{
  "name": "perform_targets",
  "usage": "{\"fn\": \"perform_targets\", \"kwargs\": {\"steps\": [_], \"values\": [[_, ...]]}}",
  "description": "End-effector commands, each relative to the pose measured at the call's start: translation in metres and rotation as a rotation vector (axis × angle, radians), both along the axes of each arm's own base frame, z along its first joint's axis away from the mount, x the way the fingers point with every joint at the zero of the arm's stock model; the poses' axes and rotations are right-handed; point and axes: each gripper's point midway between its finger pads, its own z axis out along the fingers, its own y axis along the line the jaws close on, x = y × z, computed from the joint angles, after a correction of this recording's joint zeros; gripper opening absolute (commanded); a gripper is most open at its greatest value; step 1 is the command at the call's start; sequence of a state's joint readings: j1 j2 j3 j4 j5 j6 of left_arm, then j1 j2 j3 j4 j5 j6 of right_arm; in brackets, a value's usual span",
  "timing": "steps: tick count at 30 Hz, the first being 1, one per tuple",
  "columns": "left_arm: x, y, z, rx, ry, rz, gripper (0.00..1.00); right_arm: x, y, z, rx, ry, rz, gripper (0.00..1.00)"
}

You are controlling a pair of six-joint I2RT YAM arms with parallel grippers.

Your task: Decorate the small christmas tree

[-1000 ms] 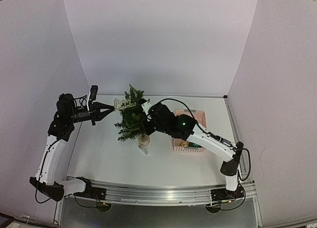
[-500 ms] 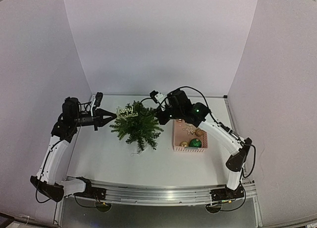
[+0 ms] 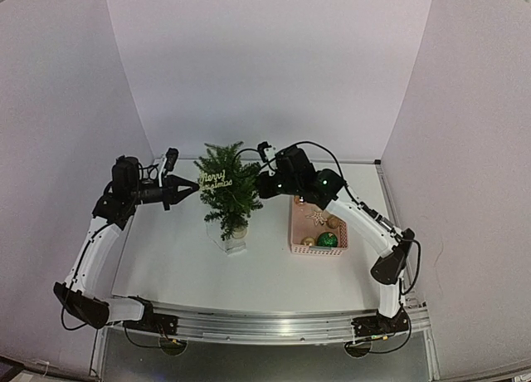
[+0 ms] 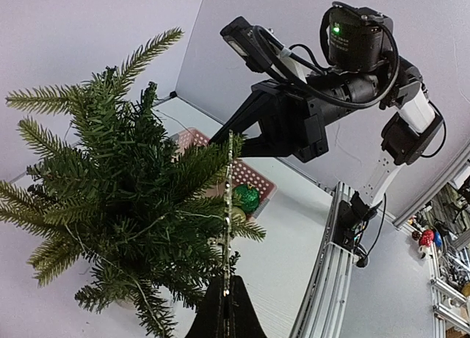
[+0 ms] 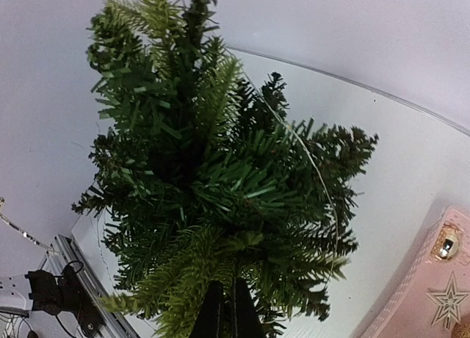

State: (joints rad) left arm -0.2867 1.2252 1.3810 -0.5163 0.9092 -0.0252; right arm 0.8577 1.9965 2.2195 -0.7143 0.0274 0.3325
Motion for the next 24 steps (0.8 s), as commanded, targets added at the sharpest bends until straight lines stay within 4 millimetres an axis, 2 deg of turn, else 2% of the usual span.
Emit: {"fn": "perform_targets", "kwargs": {"steps": [1, 7, 18, 22, 24], "values": [[0.004, 0.001, 0.017, 0.004, -0.084, -0.001, 0.00, 0.006, 0.002, 0.009, 0.057, -0.008, -0.033, 0.00], [0.008, -0.005, 0.015, -0.011, -0.082, -0.037, 0.00, 0.003, 0.003, 0.008, 0.047, -0.023, 0.004, 0.00], [0.010, -0.019, 0.005, -0.057, -0.021, -0.067, 0.00, 0.001, -0.002, 0.008, 0.082, 0.021, -0.042, 0.00], [0.018, -0.025, -0.007, -0.050, -0.006, -0.074, 0.00, -0.001, -0.001, 0.006, 0.076, 0.017, -0.025, 0.00], [0.019, -0.027, -0.014, -0.046, 0.004, -0.074, 0.00, -0.001, -0.002, 0.008, 0.080, 0.015, -0.030, 0.03]]}}
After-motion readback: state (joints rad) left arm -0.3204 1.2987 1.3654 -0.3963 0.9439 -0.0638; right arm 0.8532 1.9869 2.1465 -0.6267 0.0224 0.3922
